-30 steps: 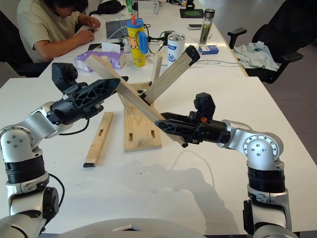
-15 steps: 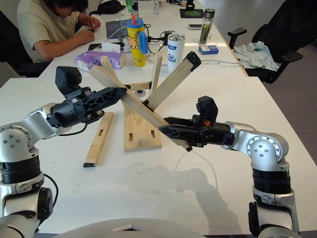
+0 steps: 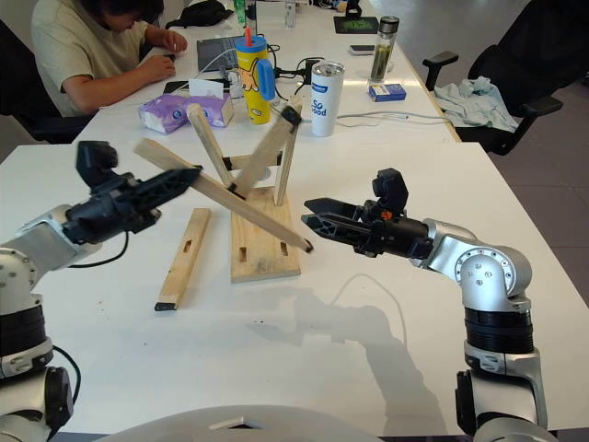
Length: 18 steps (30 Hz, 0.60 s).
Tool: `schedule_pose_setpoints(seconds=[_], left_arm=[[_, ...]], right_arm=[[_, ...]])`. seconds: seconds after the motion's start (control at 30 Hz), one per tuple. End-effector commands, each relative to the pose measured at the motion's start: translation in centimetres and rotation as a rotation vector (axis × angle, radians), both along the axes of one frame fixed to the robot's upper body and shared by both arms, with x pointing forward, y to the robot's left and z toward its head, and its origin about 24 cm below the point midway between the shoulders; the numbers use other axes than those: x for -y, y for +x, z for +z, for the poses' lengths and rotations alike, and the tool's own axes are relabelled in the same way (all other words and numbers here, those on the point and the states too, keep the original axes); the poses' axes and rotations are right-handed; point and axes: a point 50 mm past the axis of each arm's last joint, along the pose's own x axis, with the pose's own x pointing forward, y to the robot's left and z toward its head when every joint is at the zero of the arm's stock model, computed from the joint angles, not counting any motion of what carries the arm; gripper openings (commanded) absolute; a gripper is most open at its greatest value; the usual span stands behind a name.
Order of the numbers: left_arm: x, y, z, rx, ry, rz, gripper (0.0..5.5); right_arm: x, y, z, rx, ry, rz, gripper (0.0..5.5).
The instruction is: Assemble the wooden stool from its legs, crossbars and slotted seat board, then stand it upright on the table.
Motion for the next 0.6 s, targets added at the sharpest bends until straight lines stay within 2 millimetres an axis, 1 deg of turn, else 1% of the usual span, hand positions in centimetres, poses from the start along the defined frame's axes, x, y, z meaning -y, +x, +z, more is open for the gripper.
schedule_pose_setpoints(seconds=[0.03, 0.17, 0.27, 0.37, 0.47, 0.6], left_arm=[[-3.0, 0.1, 0.8, 0.044, 0.086, 0.117, 2.02], [-3.7, 0.8, 1.1, 0.084, 0.167, 0.144, 2.02], [-3.9, 1.2, 1.0, 0.111, 0.197, 0.155, 2.02], [-4.0, 1.3, 0.7, 0.121, 0.223, 0.151, 2.02], [-4.1, 1.2, 0.3, 0.129, 0.248, 0.137, 2.02], [-4.2, 1.1, -0.1, 0.143, 0.285, 0.127, 2.02]], right_arm=[[-1.4, -0.4, -5.1, 0.099, -0.33, -0.068, 4.09], [-4.3, -0.2, -7.0, 0.403, -0.543, -0.074, 4.09], [-5.2, 0.2, -7.9, 0.573, -0.64, -0.08, 4.09], [-5.2, 0.6, -8.9, 0.679, -0.726, -0.078, 4.09], [-4.8, 1.0, -9.4, 0.701, -0.764, -0.083, 4.09], [-4.0, 1.8, -9.6, 0.731, -0.829, -0.105, 4.09]])
